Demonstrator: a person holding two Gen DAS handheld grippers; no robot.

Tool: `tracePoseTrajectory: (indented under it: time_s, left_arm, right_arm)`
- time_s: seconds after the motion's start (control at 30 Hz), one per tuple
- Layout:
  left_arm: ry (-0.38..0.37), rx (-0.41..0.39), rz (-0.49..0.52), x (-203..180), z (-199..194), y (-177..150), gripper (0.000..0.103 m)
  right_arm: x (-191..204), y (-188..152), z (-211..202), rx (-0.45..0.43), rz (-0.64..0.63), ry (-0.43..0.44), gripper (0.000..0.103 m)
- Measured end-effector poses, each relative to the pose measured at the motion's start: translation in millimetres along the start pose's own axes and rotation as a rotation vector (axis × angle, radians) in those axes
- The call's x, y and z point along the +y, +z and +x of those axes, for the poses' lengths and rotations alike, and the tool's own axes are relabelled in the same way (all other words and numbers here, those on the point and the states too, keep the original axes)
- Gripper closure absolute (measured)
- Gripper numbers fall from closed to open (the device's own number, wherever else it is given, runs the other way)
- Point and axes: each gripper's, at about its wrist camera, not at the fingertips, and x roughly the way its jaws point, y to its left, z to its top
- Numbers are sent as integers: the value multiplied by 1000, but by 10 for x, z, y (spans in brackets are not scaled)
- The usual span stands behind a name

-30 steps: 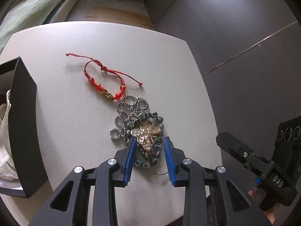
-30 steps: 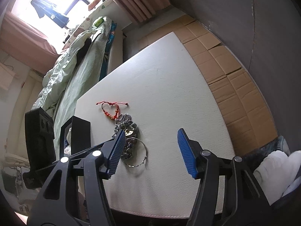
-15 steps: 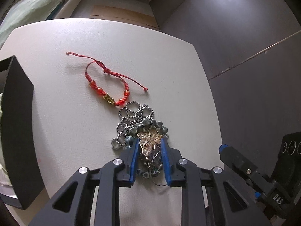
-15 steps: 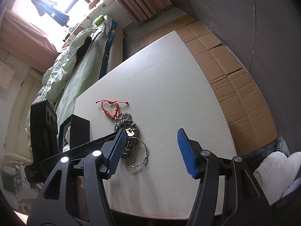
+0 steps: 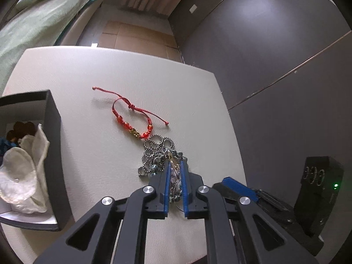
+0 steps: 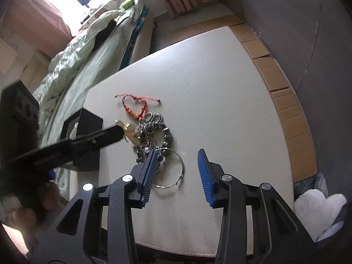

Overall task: Organize jewelry
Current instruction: 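Grasp the gold pendant with the left gripper and lift it toward the box, then lower the gold pendant into the box with the left gripper while the right grasps the silver hoop bangle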

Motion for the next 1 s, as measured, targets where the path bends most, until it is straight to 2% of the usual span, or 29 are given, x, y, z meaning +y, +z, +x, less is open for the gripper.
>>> tracePoseTrajectory:
  time_s: [0.13,0.2,0.27,0.3,0.47,0.7,0.73,0.83,1.0]
  left_arm:
    - [-4,-26,2,58,-168,-32,96]
    - [-2,-39,1,73,-244,-34,96]
    - [-3,-49,-4,90,-307,-32,96]
    - [-2,-53,-5,99,-334,-32,96]
    - [5,-84,-3,136,-550,-56,96]
    - [26,-122,24,174,-810,-101,96]
    - [28,-126,25,196,-844,-110,96]
    - [33,-135,19,243,-900,-129,96]
    - [44,-147,-1,329,-986,-160,96]
  right_arm:
    - [148,-52,109,52,-73,-27,63]
    - [215,-79,145,65,-108,-58,58]
    - [276,-99,160,60,-139,-83,20]
    - [307,-102,137,39,-157,-93,18]
    - [409,-139,145,26,-239,-116,18]
    - [570,-280,372,71,-456,-176,18]
    - [574,-291,390,71,-470,-176,20]
    - [546,-289,475,95,-481,-158,33]
    - [575,-291,541,65,-526,-156,33]
